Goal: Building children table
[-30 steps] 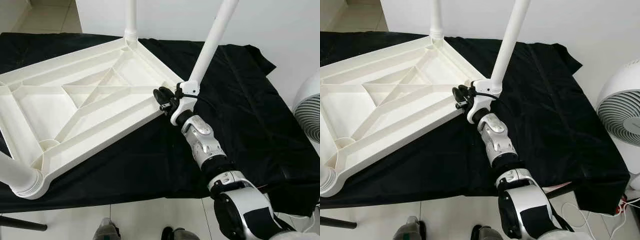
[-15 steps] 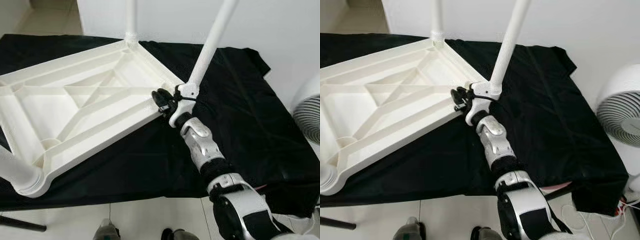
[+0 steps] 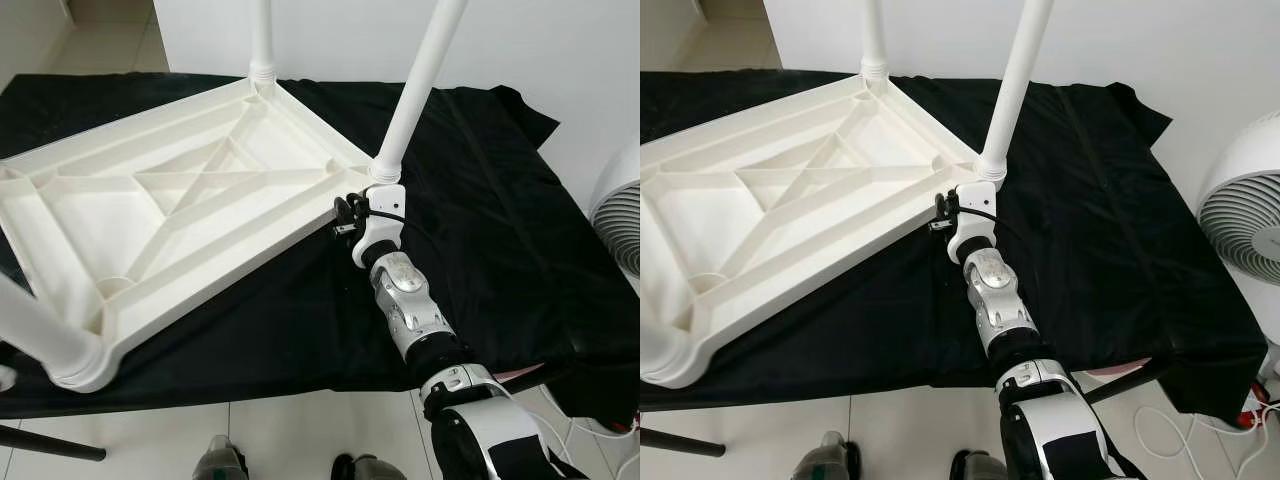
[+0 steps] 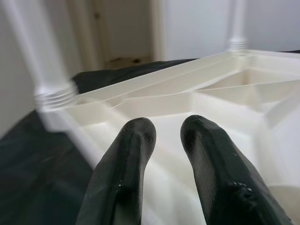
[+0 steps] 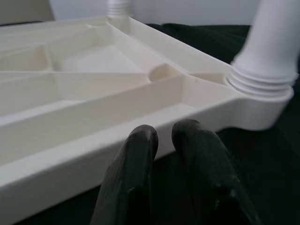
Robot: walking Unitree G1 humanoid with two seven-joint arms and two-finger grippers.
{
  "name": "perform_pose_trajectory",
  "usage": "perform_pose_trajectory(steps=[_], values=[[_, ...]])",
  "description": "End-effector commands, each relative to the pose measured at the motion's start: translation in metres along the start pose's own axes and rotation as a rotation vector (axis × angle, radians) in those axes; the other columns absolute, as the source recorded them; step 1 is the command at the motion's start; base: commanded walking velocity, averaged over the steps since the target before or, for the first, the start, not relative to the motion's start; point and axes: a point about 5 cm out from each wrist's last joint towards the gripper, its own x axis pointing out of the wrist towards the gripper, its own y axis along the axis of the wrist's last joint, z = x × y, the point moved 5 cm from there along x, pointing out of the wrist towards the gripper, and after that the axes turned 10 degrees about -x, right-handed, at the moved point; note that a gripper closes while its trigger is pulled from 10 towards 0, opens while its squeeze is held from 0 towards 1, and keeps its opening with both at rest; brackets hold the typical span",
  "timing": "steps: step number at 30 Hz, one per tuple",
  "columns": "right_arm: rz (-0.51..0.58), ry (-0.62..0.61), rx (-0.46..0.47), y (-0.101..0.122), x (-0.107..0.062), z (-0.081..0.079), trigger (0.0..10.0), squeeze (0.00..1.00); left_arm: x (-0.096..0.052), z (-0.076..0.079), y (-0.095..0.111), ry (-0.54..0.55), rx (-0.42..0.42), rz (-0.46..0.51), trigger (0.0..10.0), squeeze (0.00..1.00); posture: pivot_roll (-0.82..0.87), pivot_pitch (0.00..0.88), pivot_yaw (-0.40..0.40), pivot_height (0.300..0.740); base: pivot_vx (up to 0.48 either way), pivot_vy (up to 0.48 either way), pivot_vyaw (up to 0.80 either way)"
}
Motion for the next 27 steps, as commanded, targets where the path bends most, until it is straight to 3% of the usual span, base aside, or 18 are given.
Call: perform_pose_trajectory(steps=[1,2,5,9,16,27], values=[[-0.06,-0.098,-0.017,-0.009,0.002,0.023,10.0,0.0,0.01,0.029,-0.007,-0.129,-0.054,-0.025,10.0,0.0,0.16,0.134,-0.023,0.74,0.0,0.0,0.0],[-0.06,-0.098,-0.017,-0.009,0.002,0.023,10.0,0.0,0.01,0.029,-0.007,-0.129,-0.054,-0.025,10.0,0.0,0.16,0.134,-0.023,0.74,0.0,0.0,0.0],[-0.091,-0.174,-0.031,-0.01,0.004,0.042,10.0,0.0,0.021,0.051,-0.003,-0.211,-0.09,-0.005,10.0,0.0,0.14,0.129,-0.027,0.74,0.0,0.0,0.0],[-0.112,-0.232,-0.031,-0.009,0.007,0.055,10.0,0.0,0.027,0.069,0.0,-0.272,-0.117,0.006,10.0,0.0,0.13,0.124,-0.026,0.74,0.0,0.0,0.0],[-0.134,-0.247,-0.011,-0.008,0.012,0.06,10.0,0.0,0.032,0.083,0.006,-0.314,-0.139,0.027,10.0,0.0,0.12,0.115,-0.028,0.74,0.0,0.0,0.0],[-0.2,-0.191,0.027,-0.012,0.021,0.054,10.0,0.0,0.027,0.116,0.015,-0.442,-0.187,0.013,10.0,0.0,0.12,0.114,-0.034,0.74,0.0,0.0,0.0]])
